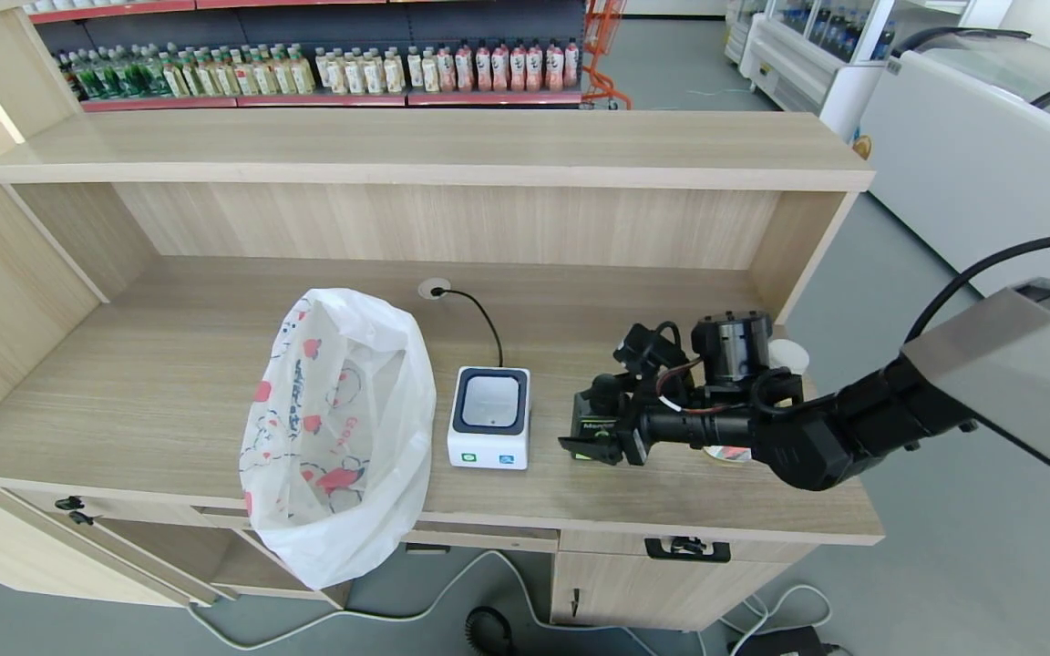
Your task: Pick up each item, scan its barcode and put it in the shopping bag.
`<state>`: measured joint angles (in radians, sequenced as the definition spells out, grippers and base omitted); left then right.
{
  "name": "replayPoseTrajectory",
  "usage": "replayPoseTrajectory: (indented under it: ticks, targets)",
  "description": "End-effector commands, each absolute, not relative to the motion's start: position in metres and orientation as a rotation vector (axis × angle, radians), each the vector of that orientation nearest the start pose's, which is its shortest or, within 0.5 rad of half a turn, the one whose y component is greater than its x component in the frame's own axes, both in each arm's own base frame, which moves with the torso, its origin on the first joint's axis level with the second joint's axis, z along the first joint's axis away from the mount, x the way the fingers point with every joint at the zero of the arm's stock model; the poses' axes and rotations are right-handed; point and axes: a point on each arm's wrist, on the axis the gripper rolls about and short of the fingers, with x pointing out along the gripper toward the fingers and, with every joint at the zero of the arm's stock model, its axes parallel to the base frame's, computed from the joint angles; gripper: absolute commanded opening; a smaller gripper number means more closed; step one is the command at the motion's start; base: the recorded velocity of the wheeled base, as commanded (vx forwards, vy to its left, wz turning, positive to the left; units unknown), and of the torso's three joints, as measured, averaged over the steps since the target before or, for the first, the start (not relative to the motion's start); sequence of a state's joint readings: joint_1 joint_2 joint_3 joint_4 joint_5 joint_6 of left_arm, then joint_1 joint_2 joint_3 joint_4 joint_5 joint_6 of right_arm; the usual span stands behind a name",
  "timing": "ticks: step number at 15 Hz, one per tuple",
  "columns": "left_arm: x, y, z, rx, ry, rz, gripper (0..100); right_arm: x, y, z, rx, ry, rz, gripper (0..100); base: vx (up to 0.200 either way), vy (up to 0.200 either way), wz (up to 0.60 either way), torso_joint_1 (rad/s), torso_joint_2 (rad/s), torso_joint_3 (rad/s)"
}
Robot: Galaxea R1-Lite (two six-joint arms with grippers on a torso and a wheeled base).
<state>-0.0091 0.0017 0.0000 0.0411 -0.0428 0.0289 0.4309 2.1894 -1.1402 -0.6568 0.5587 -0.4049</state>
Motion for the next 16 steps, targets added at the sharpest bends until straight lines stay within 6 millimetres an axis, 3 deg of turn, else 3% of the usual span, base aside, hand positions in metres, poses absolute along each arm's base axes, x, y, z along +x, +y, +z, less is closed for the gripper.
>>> replayPoseTrajectory:
  ticks: [1,2,3,8,10,12,15,16]
  targets:
    - [-0.023,-0.001,0.071,0.028,0.042,-0.053,100,0.381,0.188,0.086,-0.345,0.206,1.045,100,0.000,0.000,0.00,0.000,0.00,0.000]
    - [-0.023,-0.001,0.071,0.028,0.042,-0.053,100,0.383,0.189,0.084,-0.349,0.207,1.047,100,0.000,0.000,0.00,0.000,0.00,0.000]
    - [-0.023,-0.001,0.071,0.028,0.042,-0.053,100,0.383,0.189,0.080,-0.353,0.213,1.048,0,0.000,0.000,0.00,0.000,0.00,0.000]
    - [-0.023,-0.001,0.071,0.028,0.042,-0.053,100,0.383,0.190,0.072,-0.367,0.228,1.056,0,0.000,0.000,0.00,0.000,0.00,0.000]
    - [-0.023,-0.001,0.071,0.028,0.042,-0.053,100,0.381,0.189,0.078,-0.364,0.230,1.056,0,0.000,0.000,0.00,0.000,0.00,0.000]
    - [-0.023,-0.001,0.071,0.028,0.042,-0.053,100,0.373,0.182,0.098,-0.353,0.206,1.040,0,0.000,0.000,0.00,0.000,0.00,0.000]
    - [-0.023,-0.001,0.071,0.028,0.042,-0.053,100,0.359,0.165,0.153,-0.269,0.149,0.983,0,0.000,0.000,0.00,0.000,0.00,0.000]
    - [-0.023,-0.001,0.071,0.028,0.042,-0.053,100,0.349,0.154,0.179,-0.192,0.148,0.954,0,0.000,0.000,0.00,0.000,0.00,0.000]
